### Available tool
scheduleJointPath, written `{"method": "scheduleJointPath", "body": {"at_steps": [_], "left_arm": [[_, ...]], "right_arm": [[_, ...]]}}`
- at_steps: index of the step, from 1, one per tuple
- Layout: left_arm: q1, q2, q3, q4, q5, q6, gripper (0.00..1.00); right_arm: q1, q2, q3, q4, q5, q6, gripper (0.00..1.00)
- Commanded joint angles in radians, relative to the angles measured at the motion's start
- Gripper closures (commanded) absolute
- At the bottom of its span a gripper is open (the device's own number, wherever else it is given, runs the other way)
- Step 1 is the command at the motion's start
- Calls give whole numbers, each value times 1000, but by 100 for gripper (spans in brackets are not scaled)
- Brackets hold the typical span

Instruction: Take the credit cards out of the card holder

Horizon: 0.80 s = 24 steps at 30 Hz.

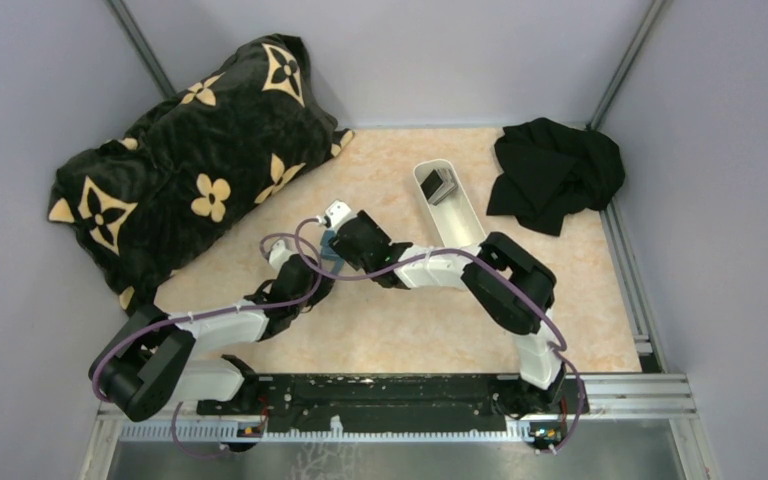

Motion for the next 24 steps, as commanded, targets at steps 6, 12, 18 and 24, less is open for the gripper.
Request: {"method": "scheduleJointPath", "body": {"at_steps": [6,12,18,24], "left_arm": [[6,1,-19,7,21,23,100],[8,-9,-27,12,32,37,100],[9,-3,-30,23,49,50,100],[9,17,-24,36,83,85,100]], "right_arm": [[-47,31,109,30,-14,3,41],[-81,86,168,19,-45,15,41],[-95,129,259,6,-60,1,41],[-101,181,325,-7,-103,9,41]]}}
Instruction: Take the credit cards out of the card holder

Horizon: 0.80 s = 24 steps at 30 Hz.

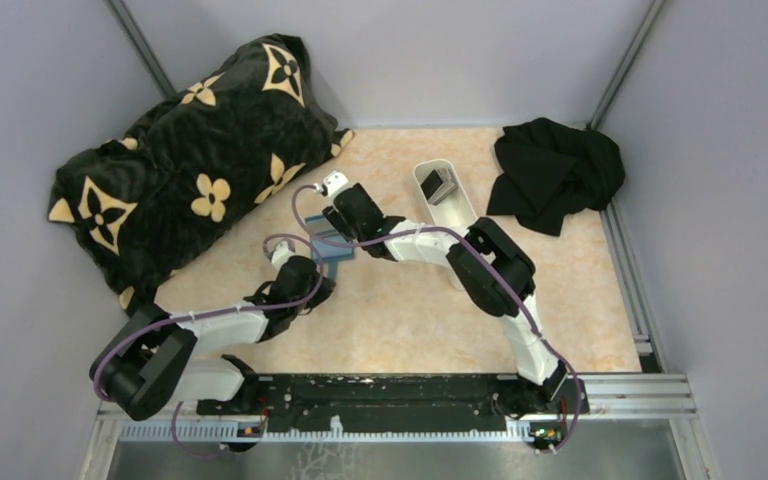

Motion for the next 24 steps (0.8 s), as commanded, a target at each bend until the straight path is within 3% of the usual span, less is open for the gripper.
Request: {"method": "scheduleJointPath", "body": {"at_steps": [1,24], "left_arm": [[5,19,-7,21,42,43,100],[12,25,27,-28,139,141,100]], "right_arm": [[-4,24,76,22,-42,10,41],[-16,195,265,-24,-214,143,42]]}}
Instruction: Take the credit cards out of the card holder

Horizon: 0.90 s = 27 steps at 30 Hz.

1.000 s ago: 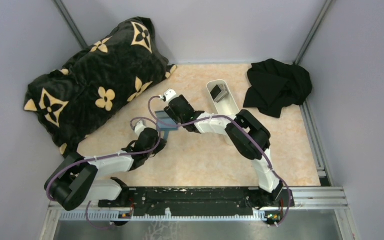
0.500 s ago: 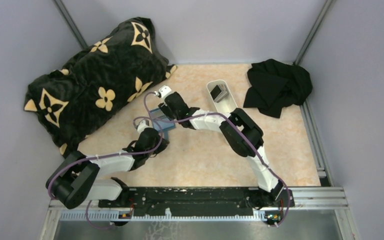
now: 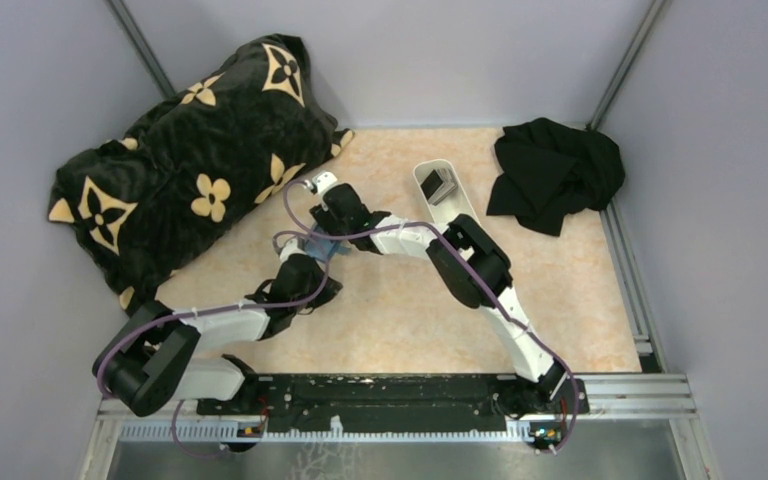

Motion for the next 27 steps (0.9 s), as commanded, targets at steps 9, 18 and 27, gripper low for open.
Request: {"method": "scheduleJointPath", "body": {"at_steps": [9,18,27], "left_arm": [[5,-59,56,-11,19,96,93],[12,3,157,-17,-115,150,80],[56,-36,149,-25,-152,156,78]], "right_arm": [[-4,-76,-134,54,-94,94,43],[-10,-171,-321,88,-65,110,43],[-22,-199,-353,56,-126,127,53]]}}
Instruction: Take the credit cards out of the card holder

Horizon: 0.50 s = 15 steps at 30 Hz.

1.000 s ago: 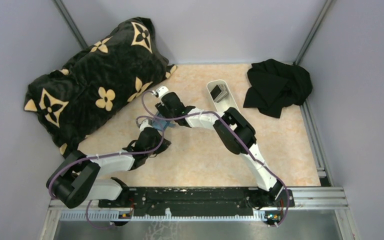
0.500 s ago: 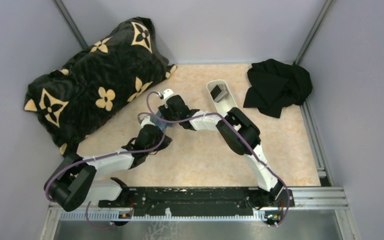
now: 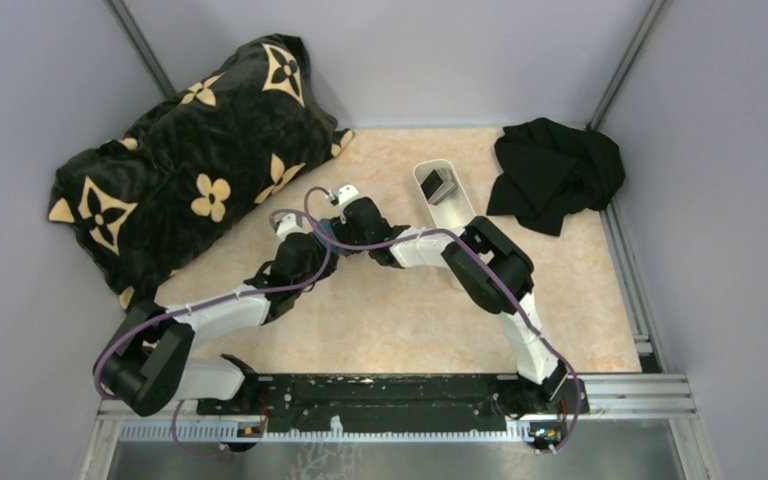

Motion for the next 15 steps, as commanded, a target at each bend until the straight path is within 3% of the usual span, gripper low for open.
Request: {"method": "scheduleJointPath", "body": {"at_steps": [1,15], "left_arm": [[41,-54,-8,4,-44,22,78],[146,-134,-96,0,-34,20,78]], "right_arm": [[-6,-57,-61,-80,-56,3,53],[28,-221,-265,7,-291,89,48]]}}
